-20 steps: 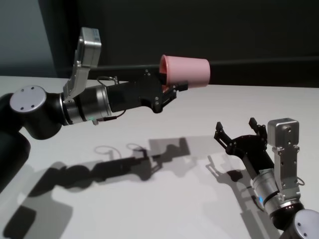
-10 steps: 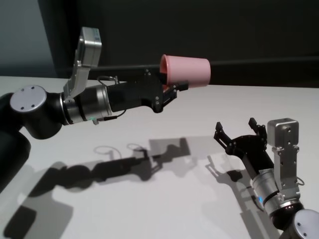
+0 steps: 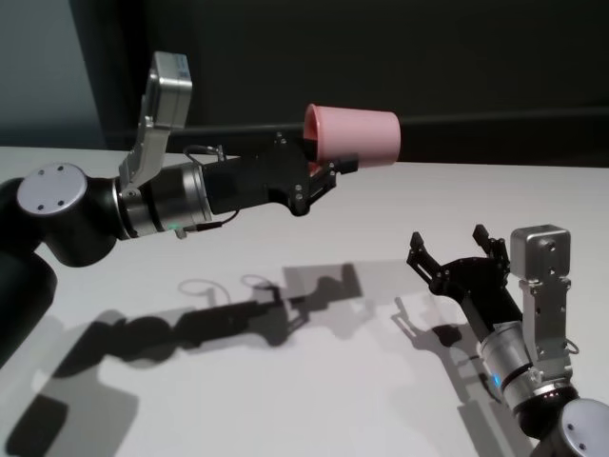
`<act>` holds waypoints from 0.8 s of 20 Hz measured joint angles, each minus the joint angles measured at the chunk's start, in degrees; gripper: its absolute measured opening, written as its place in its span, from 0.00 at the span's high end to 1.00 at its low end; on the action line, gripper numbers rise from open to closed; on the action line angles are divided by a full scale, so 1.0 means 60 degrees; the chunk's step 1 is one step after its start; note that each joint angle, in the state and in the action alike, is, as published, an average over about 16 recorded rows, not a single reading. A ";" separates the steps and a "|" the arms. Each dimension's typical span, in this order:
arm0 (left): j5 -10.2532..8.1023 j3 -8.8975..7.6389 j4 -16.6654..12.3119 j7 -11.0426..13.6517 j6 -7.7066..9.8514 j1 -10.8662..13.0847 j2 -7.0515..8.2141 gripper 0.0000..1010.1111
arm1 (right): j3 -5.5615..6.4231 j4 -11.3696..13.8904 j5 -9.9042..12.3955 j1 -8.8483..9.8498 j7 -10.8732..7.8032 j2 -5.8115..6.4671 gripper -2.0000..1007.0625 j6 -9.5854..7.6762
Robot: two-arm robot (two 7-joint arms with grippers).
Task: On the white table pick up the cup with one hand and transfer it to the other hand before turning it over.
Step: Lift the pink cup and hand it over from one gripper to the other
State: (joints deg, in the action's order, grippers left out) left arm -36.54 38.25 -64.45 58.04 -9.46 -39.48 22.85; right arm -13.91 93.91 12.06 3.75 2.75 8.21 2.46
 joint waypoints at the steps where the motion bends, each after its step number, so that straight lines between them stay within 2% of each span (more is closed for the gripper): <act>1: 0.0001 0.0001 0.0000 0.0000 0.0000 -0.0001 -0.0001 0.95 | 0.0039 0.0013 0.0054 0.0018 -0.0032 -0.0031 0.01 0.0001; 7: 0.0004 0.0004 0.0000 0.0000 -0.0003 -0.0005 -0.0004 0.95 | 0.0404 0.0150 0.0580 0.0173 -0.0339 -0.0277 0.01 -0.0006; 16: 0.0009 0.0006 -0.0001 0.0000 -0.0008 -0.0008 -0.0007 0.95 | 0.1227 0.0483 0.1996 0.0404 -0.1033 -0.0640 0.01 -0.0168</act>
State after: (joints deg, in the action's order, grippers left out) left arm -36.49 38.29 -64.46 58.04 -9.51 -39.53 22.81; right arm -6.55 96.81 24.03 6.17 -3.45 4.38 1.45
